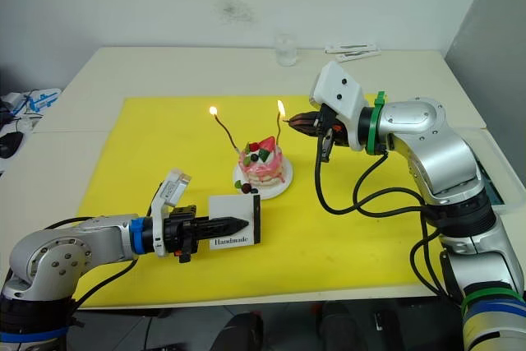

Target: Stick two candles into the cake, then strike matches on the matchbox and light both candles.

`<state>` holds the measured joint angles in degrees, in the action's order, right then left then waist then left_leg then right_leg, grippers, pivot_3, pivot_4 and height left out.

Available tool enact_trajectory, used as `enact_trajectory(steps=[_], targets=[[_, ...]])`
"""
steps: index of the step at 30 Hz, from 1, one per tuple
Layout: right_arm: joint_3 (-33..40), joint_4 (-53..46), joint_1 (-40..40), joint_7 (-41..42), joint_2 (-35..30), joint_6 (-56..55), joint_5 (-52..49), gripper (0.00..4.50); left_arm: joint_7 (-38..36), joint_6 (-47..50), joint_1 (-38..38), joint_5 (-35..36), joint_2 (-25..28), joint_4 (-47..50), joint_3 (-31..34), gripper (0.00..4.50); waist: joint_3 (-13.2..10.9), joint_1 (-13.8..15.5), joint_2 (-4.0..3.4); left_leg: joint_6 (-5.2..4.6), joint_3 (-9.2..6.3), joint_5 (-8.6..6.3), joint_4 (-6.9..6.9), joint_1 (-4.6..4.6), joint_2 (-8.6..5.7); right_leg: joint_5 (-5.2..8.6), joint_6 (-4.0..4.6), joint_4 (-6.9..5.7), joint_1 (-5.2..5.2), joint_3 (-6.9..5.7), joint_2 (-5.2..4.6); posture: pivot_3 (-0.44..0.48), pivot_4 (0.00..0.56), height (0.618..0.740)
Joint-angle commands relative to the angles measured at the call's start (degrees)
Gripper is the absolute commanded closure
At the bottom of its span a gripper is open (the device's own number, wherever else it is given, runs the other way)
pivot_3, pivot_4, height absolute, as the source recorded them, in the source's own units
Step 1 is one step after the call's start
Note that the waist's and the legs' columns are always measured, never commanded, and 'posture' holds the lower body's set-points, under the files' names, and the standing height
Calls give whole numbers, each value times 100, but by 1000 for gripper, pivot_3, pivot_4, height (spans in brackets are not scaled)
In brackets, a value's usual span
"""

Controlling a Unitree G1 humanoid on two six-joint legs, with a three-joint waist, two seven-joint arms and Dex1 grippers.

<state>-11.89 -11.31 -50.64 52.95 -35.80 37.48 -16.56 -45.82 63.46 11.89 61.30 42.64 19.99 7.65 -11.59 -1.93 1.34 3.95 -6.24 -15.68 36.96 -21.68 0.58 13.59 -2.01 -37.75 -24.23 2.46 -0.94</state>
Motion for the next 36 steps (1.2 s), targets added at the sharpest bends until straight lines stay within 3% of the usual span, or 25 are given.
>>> enact_trajectory(steps=[1,36], targets=[[132,-153,-211,37,-14,-25,-31,4453,-116,-95,21,-3,-1,71,12,4500,0,0,0,0,0,0,0,0,0,0,0,0,0,0,0,0,150,740],[178,-330,-218,61,-41,284,-252,4453,-93,-59,7,42,-62,59,48,4500,0,0,0,0,0,0,2,1,0,-1,1,-4,0,0,0,0,150,740]])
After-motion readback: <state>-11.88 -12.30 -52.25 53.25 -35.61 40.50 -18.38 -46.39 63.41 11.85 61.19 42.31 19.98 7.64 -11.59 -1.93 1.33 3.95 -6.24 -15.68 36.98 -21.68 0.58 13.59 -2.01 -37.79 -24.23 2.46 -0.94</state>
